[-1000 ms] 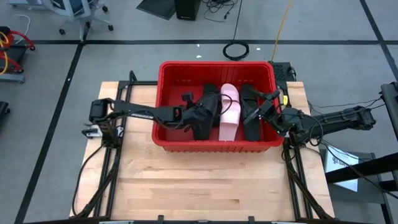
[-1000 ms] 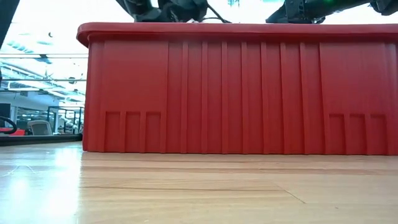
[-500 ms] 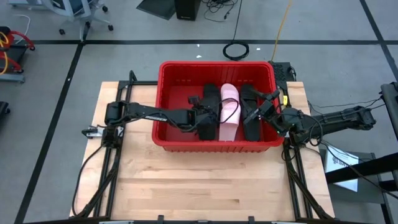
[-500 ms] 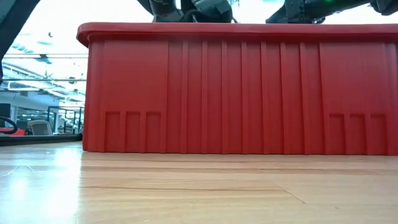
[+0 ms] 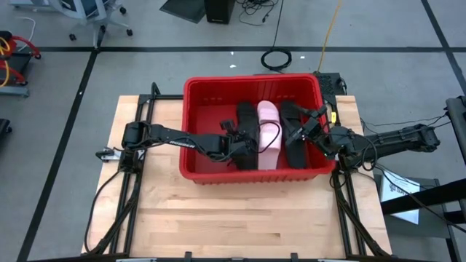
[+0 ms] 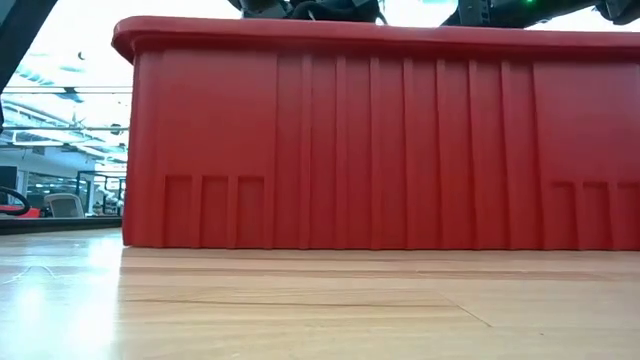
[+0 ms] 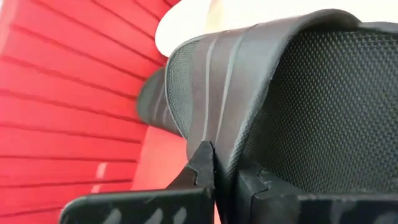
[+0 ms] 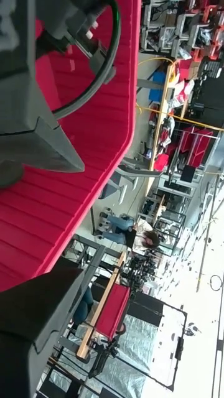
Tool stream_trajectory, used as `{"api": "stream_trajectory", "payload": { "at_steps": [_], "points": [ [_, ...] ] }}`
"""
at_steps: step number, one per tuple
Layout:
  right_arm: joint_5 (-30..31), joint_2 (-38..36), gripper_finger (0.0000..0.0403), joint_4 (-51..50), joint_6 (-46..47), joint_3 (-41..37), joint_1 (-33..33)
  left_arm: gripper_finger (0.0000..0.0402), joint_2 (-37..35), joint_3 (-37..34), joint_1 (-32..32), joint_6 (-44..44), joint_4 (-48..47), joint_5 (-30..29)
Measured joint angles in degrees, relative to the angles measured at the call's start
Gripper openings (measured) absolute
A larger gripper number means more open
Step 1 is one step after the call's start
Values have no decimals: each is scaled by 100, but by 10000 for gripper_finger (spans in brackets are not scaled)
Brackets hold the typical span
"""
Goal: Pick and place slides into bin
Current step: Put the black slipper into the red container, then return to Home Position
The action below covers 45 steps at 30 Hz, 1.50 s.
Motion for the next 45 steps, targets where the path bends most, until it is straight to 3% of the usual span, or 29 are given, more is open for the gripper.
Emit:
{"api": "stream_trajectory", "payload": {
  "at_steps": [9,24,32,45],
  "points": [
    [-2,-1,254,0,1,0,0,10,0,0,37,-105,30,127],
    [-2,0,254,-24,-12,0,0,134,-21,2,109,241,289,281],
    [-2,0,254,-103,-11,0,0,196,-503,11,103,171,486,444],
    [-2,0,254,-122,0,0,7,202,-745,18,104,112,597,237]
  ]
}}
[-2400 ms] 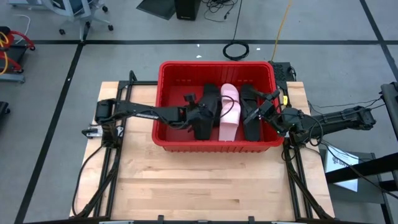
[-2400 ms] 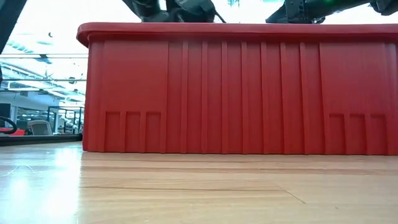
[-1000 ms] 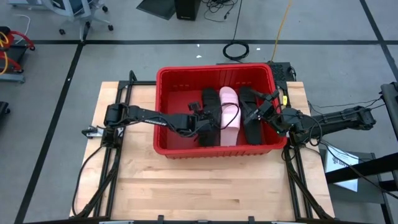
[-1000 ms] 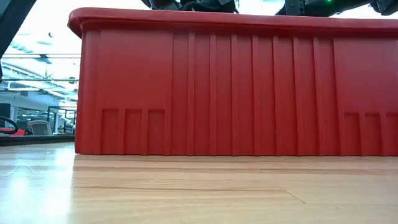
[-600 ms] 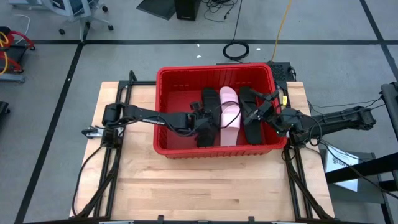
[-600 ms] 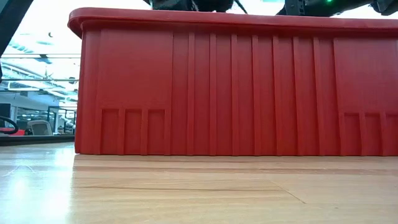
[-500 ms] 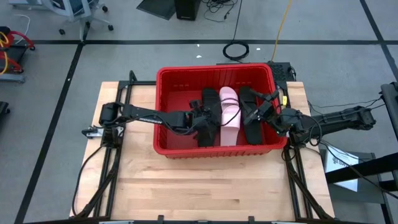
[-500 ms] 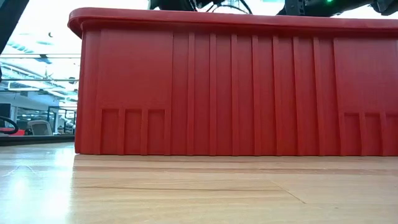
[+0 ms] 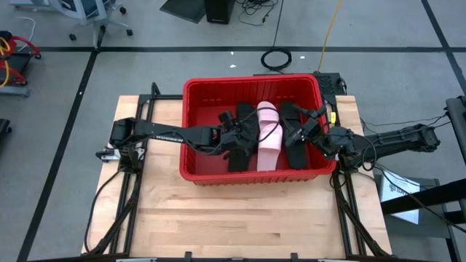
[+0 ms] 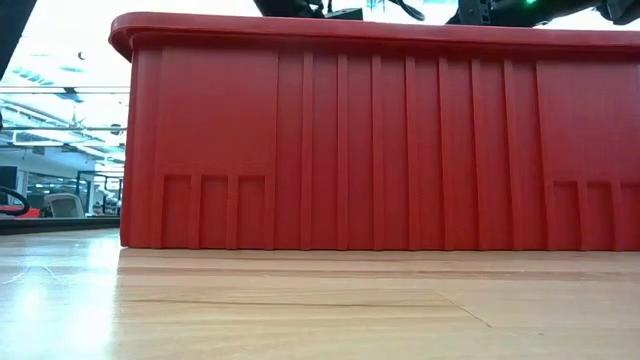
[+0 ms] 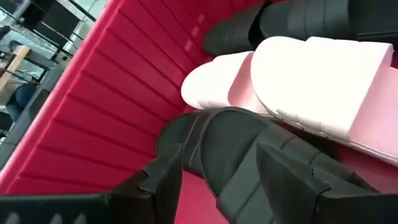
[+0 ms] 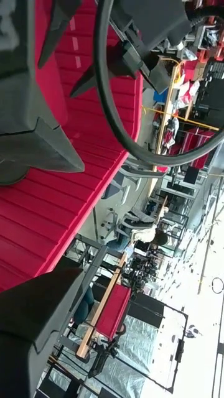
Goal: Pick and place slides into bin
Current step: Return to Home Position
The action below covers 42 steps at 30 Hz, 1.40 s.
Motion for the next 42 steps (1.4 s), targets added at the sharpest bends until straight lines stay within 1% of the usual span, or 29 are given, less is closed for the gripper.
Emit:
{"api": "stream_trajectory", "payload": {
  "at_steps": [2,5,7,13,16,18,20,22,24,26,28,34,36,39,42],
  "points": [
    [0,-1,254,0,-4,0,0,202,0,2,9,17,6,-170],
    [0,0,254,-1,-7,0,2,202,-44,-6,11,212,-78,-651],
    [0,-2,254,0,-7,0,2,202,-77,-7,16,327,-64,-840],
    [-7,0,254,-1,75,0,4,202,-304,-9,14,690,-144,-917],
    [-224,-2,254,4,163,0,4,202,-513,-9,14,825,-190,-951],
    [-528,0,254,27,297,0,4,202,-771,-16,14,854,-431,-948],
    [-858,-4,254,74,441,2,4,202,-1029,-5,3,859,-386,-911],
    [-1112,-4,254,131,546,2,28,202,-1342,-13,-36,811,-636,-884],
    [-1279,-7,254,151,638,2,44,202,-1642,-7,-93,811,-607,-884],
    [-1475,-8,254,172,706,2,73,202,-1968,-14,-160,815,-787,-864],
    [-1502,-11,254,189,708,1,104,202,-2264,-3,-241,848,-685,-867],
    [-1499,-17,254,421,697,2,249,202,-3049,-11,-502,900,-893,-840],
    [-1499,-17,254,570,691,2,307,202,-3261,-7,-565,907,-919,-701],
    [-1497,-17,254,755,677,2,382,202,-3512,-9,-680,957,-1151,-532],
    [-1497,-17,254,871,688,2,387,202,-3730,-11,-770,962,-1427,-243]
  ]
}}
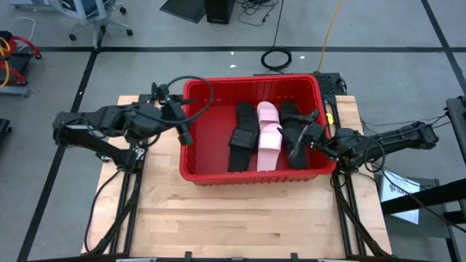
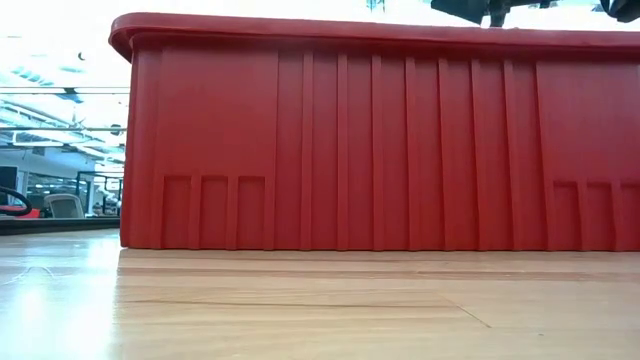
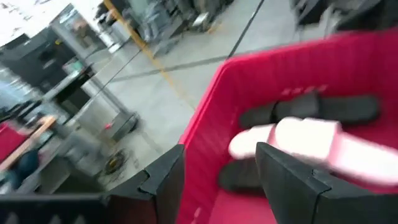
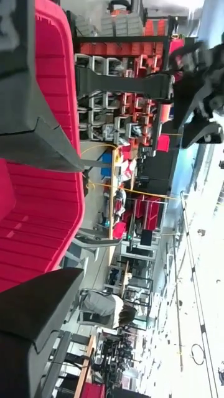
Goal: Pick and place slides into bin
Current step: Return to Home Position
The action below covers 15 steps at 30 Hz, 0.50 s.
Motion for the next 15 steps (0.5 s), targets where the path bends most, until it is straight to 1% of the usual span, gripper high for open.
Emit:
{"api": "stream_trajectory", "payload": {
  "at_steps": [2,6,11,15],
  "points": [
    [15,2,254,-9,-24,-2,0,202,-96,1,-31,-72,81,153],
    [15,2,254,-54,-39,-1,0,202,-137,2,-83,-511,145,196],
    [17,2,254,-276,-185,0,-7,202,-127,2,-95,-1157,-316,424],
    [17,2,254,-327,-210,0,-7,202,-125,2,-113,-1860,-816,434]
  ]
}}
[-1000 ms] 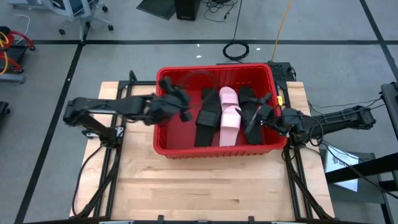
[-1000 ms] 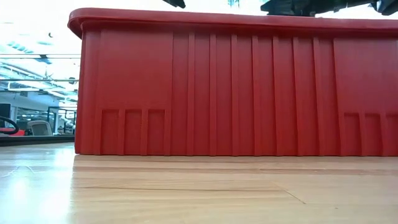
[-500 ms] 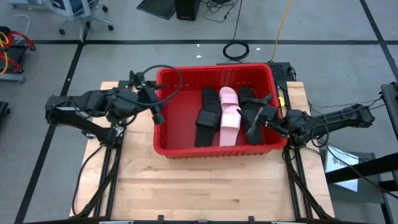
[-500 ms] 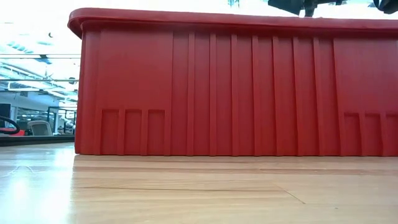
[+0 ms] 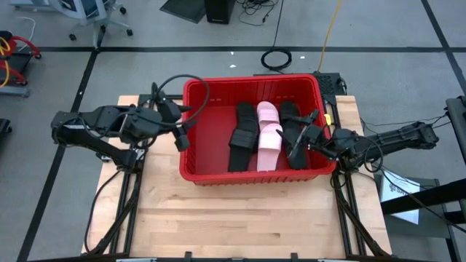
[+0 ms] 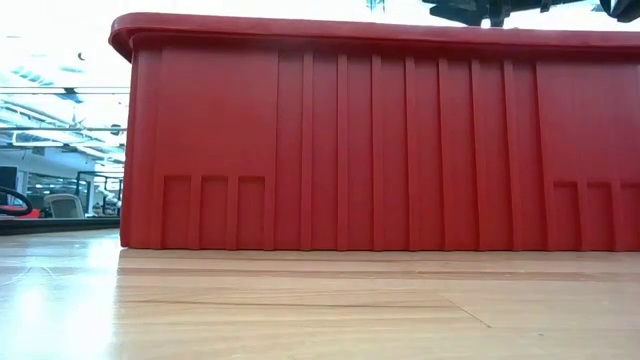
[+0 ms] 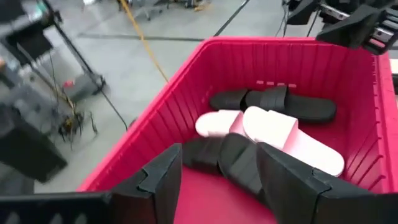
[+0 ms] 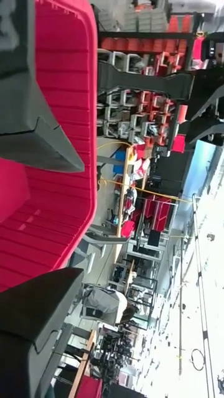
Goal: Pick and place slides into bin
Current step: Return to Home Position
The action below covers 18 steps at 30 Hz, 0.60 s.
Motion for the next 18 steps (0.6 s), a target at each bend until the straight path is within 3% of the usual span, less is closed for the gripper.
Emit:
{"api": "stream_trajectory", "payload": {
  "at_steps": [10,14,18],
  "points": [
    [0,-14,254,303,1133,0,2,202,-2,0,-787,-641,-440,-297],
    [-2,-148,254,213,1276,0,13,202,-47,-106,-1254,-1040,-690,-1037],
    [-53,-354,254,122,1439,0,15,202,-367,-760,-1629,-1516,-622,-1966]
  ]
}}
